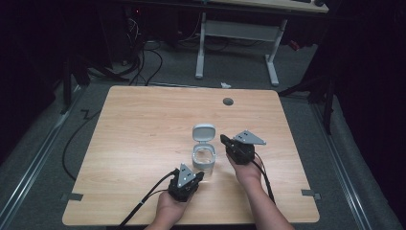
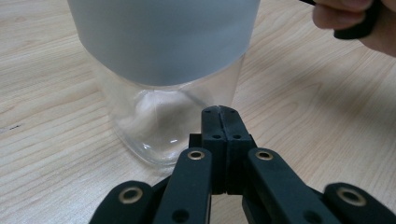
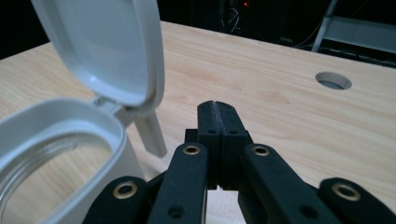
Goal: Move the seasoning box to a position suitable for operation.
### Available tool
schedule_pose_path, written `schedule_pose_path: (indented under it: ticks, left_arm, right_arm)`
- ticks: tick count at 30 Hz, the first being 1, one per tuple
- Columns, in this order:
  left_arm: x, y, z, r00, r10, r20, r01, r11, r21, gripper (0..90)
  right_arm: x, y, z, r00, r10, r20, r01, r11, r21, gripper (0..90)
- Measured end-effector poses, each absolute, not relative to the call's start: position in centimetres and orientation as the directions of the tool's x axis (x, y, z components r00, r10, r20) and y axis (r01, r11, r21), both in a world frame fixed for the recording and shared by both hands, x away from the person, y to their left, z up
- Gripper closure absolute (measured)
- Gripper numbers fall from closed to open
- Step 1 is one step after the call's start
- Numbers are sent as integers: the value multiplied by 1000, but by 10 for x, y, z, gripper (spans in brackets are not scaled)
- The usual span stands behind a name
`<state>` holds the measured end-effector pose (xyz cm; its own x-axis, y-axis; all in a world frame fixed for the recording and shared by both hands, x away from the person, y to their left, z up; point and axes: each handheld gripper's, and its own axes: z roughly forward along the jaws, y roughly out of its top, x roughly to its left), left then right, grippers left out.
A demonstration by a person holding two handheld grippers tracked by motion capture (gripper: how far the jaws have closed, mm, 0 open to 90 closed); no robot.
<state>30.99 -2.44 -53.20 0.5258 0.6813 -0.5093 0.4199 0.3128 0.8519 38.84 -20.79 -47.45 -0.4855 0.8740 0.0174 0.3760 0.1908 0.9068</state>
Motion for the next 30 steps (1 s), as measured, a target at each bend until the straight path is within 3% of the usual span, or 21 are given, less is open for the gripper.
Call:
schedule_pose_path:
  ticks: [12,30]
  left_arm:
    - [309,-24,-532,536,675,-506,419,308,854,900]
    - [309,-25,-532,536,675,-508,425,304,853,899]
  right_arm:
    - [411,-194,-455,-495,869,12,341,182,922,900]
    - [407,-190,-443,-532,847,0,297,186,936,900]
